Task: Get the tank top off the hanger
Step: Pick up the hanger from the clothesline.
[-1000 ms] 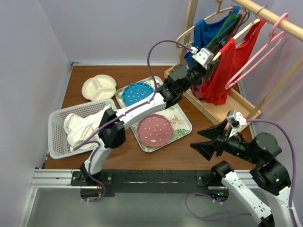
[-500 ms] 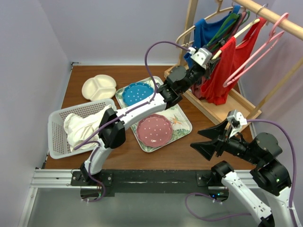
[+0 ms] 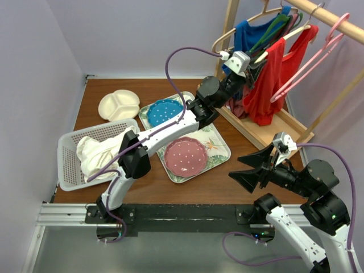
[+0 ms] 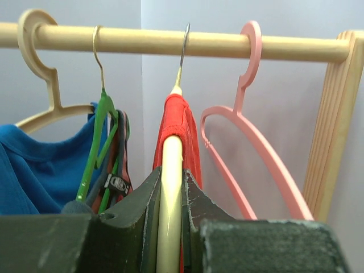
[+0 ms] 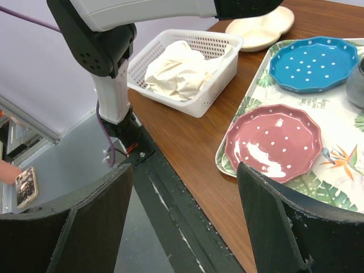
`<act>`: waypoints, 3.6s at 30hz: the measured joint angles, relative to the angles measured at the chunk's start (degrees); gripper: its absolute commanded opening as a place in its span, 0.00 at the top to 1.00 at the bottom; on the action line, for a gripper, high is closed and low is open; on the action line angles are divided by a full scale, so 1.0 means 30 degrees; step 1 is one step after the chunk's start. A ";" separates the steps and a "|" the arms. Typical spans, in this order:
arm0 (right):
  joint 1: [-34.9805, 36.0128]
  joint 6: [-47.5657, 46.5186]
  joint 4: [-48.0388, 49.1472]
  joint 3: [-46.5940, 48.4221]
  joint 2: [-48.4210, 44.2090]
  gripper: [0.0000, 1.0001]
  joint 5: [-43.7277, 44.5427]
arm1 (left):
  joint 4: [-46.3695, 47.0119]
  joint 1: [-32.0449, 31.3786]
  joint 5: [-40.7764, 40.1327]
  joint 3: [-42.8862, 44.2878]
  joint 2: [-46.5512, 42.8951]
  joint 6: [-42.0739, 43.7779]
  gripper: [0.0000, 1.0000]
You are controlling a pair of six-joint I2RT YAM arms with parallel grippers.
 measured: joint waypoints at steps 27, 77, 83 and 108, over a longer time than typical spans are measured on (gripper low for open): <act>0.0000 0.0415 -0.0007 -0.0007 -0.0066 0.23 0.0051 | -0.1319 0.0036 0.2215 -0.2710 -0.1326 -0.0729 0.58; 0.0000 0.0801 0.0058 0.0022 0.0044 0.23 0.0073 | -0.0947 0.0248 0.0663 0.1268 0.1632 -0.1005 1.00; 0.0000 0.0831 0.0102 0.0022 0.0117 0.23 0.0066 | -0.0612 0.0248 0.0787 0.1195 0.1632 -0.0984 1.00; 0.0000 0.1450 0.0386 -0.0044 0.0109 0.23 0.0066 | 0.0532 0.0248 0.1435 -0.1530 -0.0131 -0.0772 1.00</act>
